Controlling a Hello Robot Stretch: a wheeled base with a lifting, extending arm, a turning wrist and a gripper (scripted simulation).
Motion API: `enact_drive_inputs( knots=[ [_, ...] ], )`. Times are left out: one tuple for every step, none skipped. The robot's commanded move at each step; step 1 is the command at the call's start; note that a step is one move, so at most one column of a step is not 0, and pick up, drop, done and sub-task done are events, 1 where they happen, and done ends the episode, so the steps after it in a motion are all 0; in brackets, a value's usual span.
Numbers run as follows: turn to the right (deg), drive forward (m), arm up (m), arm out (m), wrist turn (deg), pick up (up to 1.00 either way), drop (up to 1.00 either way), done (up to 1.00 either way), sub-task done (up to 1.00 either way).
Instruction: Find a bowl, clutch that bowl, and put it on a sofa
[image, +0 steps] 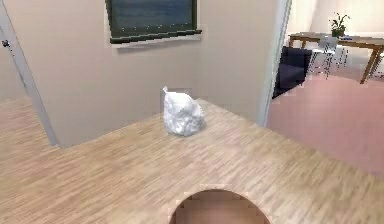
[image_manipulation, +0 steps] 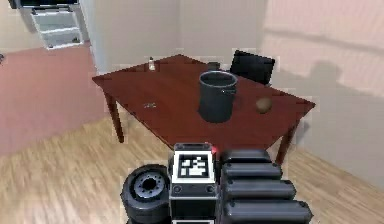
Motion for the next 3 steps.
enact_drive_inputs(
  knots=[
    [-21.0, 0.00, 0.00, 0.00, 0.0, 0.00, 0.00, 0.00, 0.00],
    [0.0, 0.05, 0.00, 0.00, 0.0, 0.00, 0.00, 0.00, 0.00],
    [45.0, 0.00, 0.00, 0.00, 0.0, 0.00, 0.00, 0.00, 0.00]
  ],
)
